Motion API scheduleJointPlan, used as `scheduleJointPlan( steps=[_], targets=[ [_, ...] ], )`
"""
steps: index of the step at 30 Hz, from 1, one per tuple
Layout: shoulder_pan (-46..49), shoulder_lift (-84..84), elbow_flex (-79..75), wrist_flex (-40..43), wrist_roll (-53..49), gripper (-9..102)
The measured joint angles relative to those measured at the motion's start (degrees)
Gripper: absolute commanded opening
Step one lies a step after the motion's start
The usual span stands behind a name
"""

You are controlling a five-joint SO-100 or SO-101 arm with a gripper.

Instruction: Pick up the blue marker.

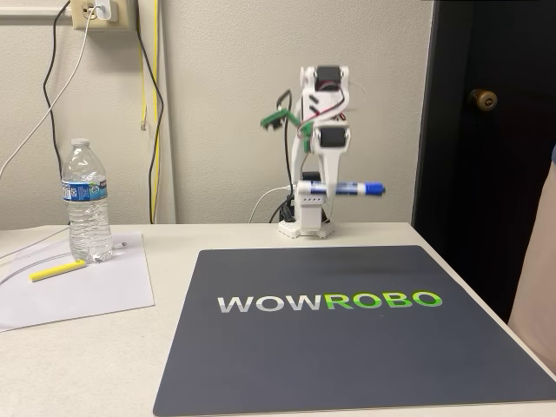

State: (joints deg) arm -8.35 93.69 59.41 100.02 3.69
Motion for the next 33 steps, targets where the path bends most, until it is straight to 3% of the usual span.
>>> scheduleJointPlan(
  steps=[11,19,26,33],
  targets=[
    [2.64,30.32,33.93,-26.02,-1.76,4],
    [6.33,40.61,44.38,-41.22,-4.39,4],
    [8.79,47.99,53.70,-51.42,-4.66,4],
    [8.79,47.81,54.49,-53.96,-4.83,4]
  ],
)
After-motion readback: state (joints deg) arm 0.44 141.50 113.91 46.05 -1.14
